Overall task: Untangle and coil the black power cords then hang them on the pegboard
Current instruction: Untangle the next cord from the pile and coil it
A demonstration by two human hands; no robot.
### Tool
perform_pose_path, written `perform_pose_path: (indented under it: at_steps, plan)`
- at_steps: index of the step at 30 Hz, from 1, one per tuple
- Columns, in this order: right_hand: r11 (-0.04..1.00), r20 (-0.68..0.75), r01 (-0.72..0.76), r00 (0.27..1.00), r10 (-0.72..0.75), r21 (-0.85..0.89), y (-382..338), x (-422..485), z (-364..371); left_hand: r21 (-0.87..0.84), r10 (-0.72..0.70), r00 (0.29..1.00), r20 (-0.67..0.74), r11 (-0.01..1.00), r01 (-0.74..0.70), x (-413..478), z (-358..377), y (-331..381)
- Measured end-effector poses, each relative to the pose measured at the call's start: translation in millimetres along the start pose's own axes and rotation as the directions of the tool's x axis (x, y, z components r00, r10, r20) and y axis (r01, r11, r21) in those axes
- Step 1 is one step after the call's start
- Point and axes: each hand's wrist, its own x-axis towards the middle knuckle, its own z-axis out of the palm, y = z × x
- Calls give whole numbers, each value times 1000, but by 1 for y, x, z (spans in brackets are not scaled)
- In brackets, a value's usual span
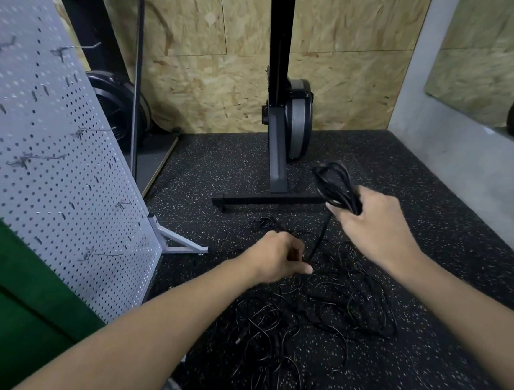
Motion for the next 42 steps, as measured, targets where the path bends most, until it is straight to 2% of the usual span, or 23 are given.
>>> perform_pose_path:
  at_steps: [5,10,11,13,18,21,24,26,29,32,34,38,42]
  plan:
    - [989,-23,-102,995,100,-110,16,9,0,143,-109,988,109,985,93,2,2,10]
    - [986,-13,-37,999,36,-163,19,13,-8,372,-156,948,276,927,44,-9,11,17]
    - [980,-15,-33,999,31,-195,21,15,-11,388,-143,938,316,922,10,-12,11,14]
    - [966,13,-46,999,51,-253,26,16,-13,384,-100,949,300,923,-24,-16,8,9]
    - [988,107,-73,990,88,-138,29,17,-1,356,-85,944,319,934,-36,-18,11,15]
    - [994,86,-87,992,93,-68,26,15,3,327,-49,951,306,943,-57,-17,12,15]
    - [990,107,-124,986,130,-65,26,14,7,349,33,929,369,921,-171,-21,15,25]
    - [974,168,-158,968,185,-162,33,16,9,396,126,913,388,872,-288,-23,14,40]
    - [926,264,-128,936,231,-355,47,19,14,481,336,887,317,749,-456,-26,1,60]
    - [868,355,-50,900,254,-495,58,19,15,511,529,832,168,675,-532,-28,-20,67]
    - [854,398,-14,881,257,-520,64,19,14,530,630,774,66,635,-562,-28,-32,65]
    - [852,446,15,857,259,-524,65,21,14,598,719,690,-80,589,-543,-25,-43,62]
    - [846,541,155,822,176,-510,56,18,14,596,769,619,-161,576,-560,-25,-55,70]
